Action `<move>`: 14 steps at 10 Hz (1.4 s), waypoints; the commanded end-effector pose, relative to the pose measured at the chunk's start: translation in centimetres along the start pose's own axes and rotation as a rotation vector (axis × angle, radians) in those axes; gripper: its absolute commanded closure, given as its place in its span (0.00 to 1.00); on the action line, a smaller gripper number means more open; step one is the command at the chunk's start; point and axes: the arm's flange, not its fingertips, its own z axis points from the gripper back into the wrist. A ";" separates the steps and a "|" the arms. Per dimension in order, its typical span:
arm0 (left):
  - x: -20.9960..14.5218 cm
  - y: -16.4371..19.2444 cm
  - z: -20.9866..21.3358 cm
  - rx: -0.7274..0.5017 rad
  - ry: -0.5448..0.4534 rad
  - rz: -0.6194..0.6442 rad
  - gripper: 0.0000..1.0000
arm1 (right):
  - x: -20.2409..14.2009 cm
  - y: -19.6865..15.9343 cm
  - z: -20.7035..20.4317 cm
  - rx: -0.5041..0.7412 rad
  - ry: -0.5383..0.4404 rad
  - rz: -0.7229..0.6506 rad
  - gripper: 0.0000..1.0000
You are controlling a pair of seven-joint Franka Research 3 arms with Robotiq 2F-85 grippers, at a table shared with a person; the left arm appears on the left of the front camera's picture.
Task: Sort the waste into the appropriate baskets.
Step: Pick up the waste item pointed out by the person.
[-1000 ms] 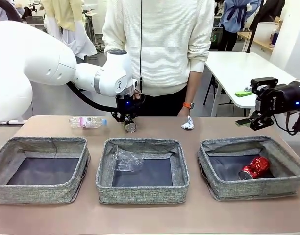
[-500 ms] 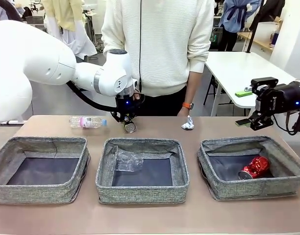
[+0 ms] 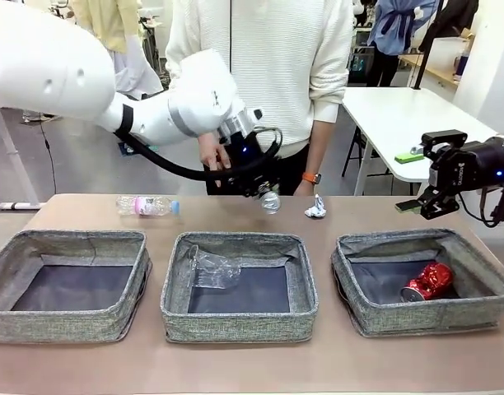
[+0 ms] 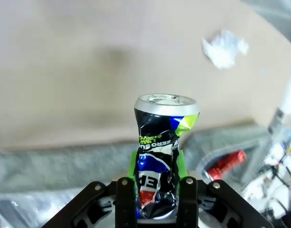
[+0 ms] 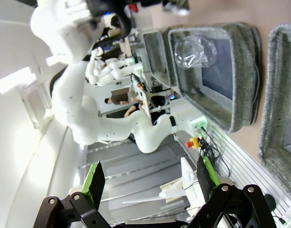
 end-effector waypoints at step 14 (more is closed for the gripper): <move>-27.7 4.0 28.9 -0.345 -0.154 -0.080 1.00 | -0.2 0.1 -0.2 -0.002 -0.003 0.009 0.00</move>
